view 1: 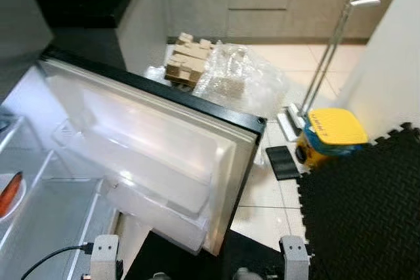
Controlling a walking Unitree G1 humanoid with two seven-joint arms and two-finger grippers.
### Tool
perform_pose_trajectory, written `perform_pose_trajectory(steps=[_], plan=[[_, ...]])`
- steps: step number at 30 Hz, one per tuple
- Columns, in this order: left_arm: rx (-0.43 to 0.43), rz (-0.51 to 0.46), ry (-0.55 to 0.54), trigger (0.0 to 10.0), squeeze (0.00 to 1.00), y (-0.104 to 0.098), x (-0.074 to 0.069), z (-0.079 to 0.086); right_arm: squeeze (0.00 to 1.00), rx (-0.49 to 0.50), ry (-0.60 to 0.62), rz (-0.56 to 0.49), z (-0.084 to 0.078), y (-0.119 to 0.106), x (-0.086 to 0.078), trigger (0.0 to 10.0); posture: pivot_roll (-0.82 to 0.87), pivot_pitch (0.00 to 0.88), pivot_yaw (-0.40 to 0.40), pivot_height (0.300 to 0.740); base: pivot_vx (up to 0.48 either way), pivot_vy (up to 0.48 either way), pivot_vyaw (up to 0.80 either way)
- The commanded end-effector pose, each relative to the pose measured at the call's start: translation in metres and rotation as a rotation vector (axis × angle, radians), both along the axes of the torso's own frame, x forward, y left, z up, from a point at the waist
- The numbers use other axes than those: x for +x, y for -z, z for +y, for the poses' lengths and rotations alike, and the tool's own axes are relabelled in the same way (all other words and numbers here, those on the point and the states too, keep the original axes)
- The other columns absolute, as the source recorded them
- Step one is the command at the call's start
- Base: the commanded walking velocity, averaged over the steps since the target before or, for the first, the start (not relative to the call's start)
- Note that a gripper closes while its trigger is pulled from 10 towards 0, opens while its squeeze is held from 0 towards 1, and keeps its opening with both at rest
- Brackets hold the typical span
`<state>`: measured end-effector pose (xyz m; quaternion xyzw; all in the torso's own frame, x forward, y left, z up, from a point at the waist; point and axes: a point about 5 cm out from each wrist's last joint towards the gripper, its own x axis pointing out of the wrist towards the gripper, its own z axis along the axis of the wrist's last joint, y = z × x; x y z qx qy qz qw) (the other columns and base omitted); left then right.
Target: Restocking fridge
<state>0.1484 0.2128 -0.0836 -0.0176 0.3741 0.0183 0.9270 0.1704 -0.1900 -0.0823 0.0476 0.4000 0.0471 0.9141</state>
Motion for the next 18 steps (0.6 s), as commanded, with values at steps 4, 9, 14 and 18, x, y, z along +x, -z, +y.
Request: perform_pose_trajectory(steps=[4, 9, 14, 18], plan=[[0.025, 0.016, 0.016, 10.0, 0.0, 0.0, 0.0001, 0.0038, 0.0, 0.01, 0.023, 0.063, -0.001, 0.007, -0.0136, 10.0, -0.12, 0.125, 0.022, 0.721, -0.39, 0.0, 0.0], [0.03, 0.024, 0.025, 10.0, 0.0, 0.0002, 0.0035, 0.001, 0.0, 0.004, 0.023, 0.074, -0.0038, 0.0083, -0.0176, 10.0, -0.13, 0.12, 0.026, 0.721, -0.073, 0.0, 0.0], [0.027, 0.028, 0.032, 10.0, 0.0, 0.0002, 0.0056, -0.0013, 0.0, -0.006, 0.01, 0.081, -0.0044, 0.0085, -0.0177, 10.0, -0.13, 0.119, 0.027, 0.721, 0.0, 0.0, 0.0], [0.027, 0.036, 0.04, 10.0, 0.0, 0.0015, 0.0039, -0.0035, 0.0, 0.005, -0.031, 0.078, -0.0022, 0.0079, -0.0166, 10.0, -0.13, 0.115, 0.029, 0.721, 0.0, 0.0, 0.0]])
